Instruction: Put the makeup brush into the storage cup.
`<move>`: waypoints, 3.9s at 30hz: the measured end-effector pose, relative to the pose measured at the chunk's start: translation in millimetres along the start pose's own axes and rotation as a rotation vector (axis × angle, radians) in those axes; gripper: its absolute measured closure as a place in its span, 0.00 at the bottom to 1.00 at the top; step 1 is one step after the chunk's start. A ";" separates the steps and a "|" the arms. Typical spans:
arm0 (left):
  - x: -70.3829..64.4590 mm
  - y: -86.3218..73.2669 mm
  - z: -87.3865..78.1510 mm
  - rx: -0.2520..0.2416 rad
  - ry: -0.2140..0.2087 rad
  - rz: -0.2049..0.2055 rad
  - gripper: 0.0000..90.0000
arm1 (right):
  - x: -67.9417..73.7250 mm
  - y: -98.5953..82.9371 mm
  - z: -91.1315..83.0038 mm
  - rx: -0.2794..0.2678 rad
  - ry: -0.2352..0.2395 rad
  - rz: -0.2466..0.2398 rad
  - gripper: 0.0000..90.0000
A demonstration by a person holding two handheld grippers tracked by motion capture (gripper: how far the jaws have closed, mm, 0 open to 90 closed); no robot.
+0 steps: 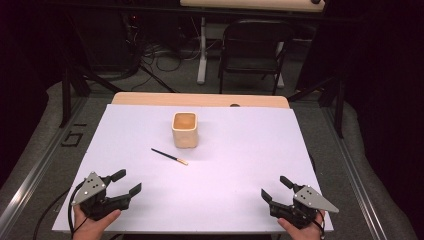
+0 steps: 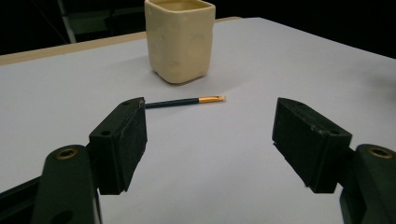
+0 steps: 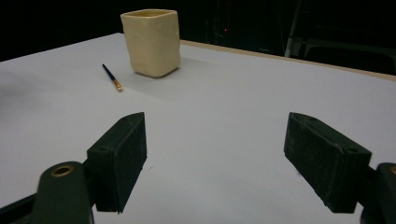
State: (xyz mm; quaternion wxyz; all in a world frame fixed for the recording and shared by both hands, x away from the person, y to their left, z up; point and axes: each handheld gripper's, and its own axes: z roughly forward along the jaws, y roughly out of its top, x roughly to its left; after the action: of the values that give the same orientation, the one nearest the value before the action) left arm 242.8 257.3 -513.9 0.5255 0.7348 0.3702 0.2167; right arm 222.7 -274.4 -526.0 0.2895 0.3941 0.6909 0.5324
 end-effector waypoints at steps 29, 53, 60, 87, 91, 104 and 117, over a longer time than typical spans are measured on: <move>12.2 35.8 30.1 0.318 -0.010 0.039 0.25 | 4.9 -2.5 10.6 0.080 -0.009 -0.009 0.18; 13.8 70.0 77.4 0.715 -0.025 0.135 0.30 | 5.1 -4.3 9.1 0.092 -0.009 -0.008 0.19; 15.4 78.2 88.1 0.787 -0.023 0.150 0.31 | 5.4 -4.3 9.3 0.092 -0.004 -0.008 0.19; 29.7 108.6 130.7 0.952 -0.010 0.214 0.32 | 5.9 -5.0 10.1 0.107 0.005 -0.015 0.19; 31.0 113.9 137.3 0.958 -0.003 0.227 0.33 | 6.0 -5.0 10.2 0.107 0.007 -0.017 0.19; 37.5 123.6 159.7 0.993 0.003 0.264 0.34 | 5.9 -5.5 11.1 0.104 0.008 -0.018 0.19; 48.9 125.8 172.7 1.011 -0.001 0.263 0.35 | 6.3 -5.4 11.2 0.107 0.012 -0.019 0.19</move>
State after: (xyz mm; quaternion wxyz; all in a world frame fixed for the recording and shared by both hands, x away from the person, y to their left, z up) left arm 435.7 167.5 -461.2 0.0736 0.9372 0.3328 0.0746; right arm 227.4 -264.0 -534.1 0.2691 0.3993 0.7238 0.4943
